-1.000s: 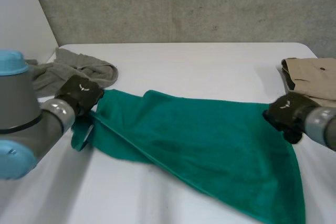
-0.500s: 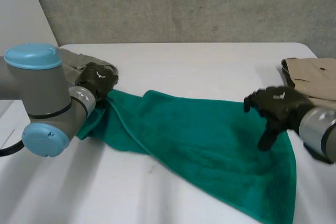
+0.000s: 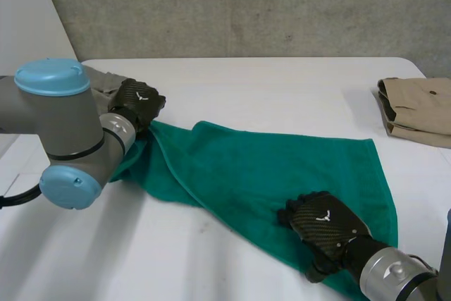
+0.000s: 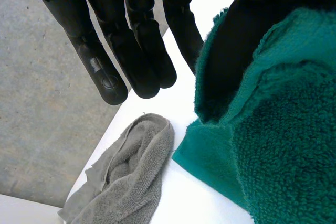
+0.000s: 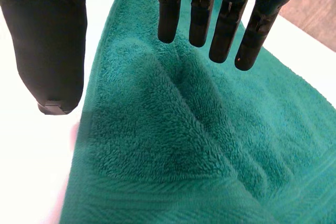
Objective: Fold the laundry.
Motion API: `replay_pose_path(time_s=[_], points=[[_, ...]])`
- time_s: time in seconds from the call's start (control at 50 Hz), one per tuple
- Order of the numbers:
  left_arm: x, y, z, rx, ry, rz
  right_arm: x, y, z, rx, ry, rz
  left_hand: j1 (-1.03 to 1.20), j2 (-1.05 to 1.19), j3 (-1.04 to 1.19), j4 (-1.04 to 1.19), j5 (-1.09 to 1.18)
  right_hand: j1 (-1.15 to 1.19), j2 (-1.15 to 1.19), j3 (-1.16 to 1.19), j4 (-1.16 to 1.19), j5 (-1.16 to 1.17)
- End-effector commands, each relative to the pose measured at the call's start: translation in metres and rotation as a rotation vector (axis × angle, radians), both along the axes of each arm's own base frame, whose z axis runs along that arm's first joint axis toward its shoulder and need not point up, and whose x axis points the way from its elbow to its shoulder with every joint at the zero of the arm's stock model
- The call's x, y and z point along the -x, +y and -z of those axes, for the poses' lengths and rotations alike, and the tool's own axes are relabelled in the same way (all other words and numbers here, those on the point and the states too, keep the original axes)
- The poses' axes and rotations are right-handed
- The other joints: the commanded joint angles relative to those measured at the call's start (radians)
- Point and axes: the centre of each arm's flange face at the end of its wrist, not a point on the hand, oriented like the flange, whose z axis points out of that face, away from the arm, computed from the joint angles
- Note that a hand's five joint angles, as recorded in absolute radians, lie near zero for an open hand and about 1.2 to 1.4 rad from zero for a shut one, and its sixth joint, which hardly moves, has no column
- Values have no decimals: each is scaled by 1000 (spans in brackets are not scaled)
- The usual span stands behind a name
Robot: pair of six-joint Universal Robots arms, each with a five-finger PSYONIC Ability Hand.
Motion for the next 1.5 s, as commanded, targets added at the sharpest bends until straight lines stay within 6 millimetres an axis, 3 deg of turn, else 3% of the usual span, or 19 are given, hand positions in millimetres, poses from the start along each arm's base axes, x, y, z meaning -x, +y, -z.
replay_pose_path(time_s=[0.02,0.3,0.8,0.96,1.1,1.26,1.38,1.46,1.5], points=[[-1,0,1,-10,16,-12,-4,4,18,6,-1,-16,244,196,200,193,249,81,25,31,38,47],[-2,1,3,-19,14,-15,-3,-4,40,48,20,12,244,196,200,193,249,125,69,75,82,91],[-3,3,0,-20,23,-19,-3,-29,37,207,50,62,244,196,200,193,249,269,213,219,226,235],[-3,3,1,-23,22,-19,-4,-37,33,263,69,65,244,196,200,193,249,445,389,395,402,411],[-3,6,2,-30,20,-16,-3,-52,26,309,76,82,244,196,200,193,249,999,943,949,956,965],[-5,11,-5,-27,31,-18,-4,-84,5,374,66,124,244,196,200,193,249,999,943,949,956,965],[-7,14,-10,-22,45,-22,16,-123,-23,384,93,216,244,196,200,193,249,999,943,949,956,965],[-7,16,-10,-27,44,-19,21,-123,-29,302,121,228,244,196,200,193,249,999,943,949,956,965],[-7,16,-9,-29,44,-20,22,-117,-27,244,133,226,244,196,200,193,249,749,693,699,706,715]])
